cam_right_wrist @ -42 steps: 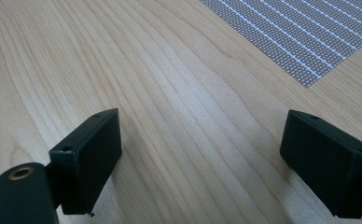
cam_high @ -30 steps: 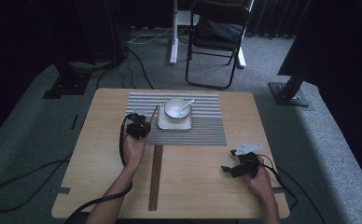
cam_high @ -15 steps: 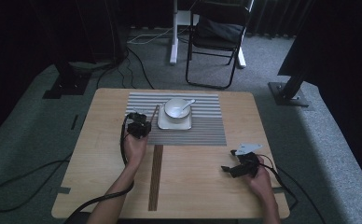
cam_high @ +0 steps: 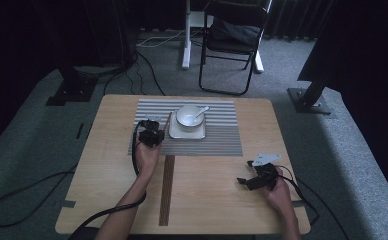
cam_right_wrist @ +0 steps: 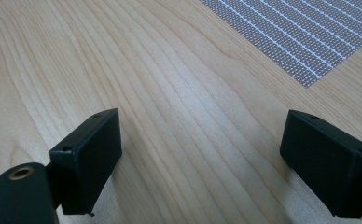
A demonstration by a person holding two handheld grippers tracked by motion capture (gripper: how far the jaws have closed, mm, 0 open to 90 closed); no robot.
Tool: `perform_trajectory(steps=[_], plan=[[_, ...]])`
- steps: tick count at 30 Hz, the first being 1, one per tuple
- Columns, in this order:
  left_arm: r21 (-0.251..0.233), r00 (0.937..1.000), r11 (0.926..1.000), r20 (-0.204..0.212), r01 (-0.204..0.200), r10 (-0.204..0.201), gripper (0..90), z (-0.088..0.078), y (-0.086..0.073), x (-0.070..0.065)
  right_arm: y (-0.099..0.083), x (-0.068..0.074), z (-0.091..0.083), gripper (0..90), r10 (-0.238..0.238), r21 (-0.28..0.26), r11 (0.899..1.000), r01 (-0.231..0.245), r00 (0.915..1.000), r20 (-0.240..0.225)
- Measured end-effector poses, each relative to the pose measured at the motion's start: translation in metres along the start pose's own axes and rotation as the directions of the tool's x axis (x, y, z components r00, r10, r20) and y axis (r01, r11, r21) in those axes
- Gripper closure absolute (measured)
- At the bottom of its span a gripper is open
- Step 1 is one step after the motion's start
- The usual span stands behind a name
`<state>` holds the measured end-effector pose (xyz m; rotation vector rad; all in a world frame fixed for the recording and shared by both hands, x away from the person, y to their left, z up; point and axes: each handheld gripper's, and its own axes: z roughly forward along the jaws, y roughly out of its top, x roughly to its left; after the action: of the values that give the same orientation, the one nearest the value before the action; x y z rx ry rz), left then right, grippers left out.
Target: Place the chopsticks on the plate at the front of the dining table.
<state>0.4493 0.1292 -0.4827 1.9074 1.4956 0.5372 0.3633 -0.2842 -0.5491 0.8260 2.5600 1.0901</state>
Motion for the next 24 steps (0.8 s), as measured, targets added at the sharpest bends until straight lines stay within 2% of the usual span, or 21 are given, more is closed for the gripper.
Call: perform_trajectory(steps=[24], plan=[[0.01, 0.9998, 0.9998, 0.006, 0.019, -0.019, 84.3, 0.013, 0.006, -0.004, 0.0, 0.0, 0.0, 12.2, 0.0, 0.0, 1.0, 0.0, 1.0, 0.0]])
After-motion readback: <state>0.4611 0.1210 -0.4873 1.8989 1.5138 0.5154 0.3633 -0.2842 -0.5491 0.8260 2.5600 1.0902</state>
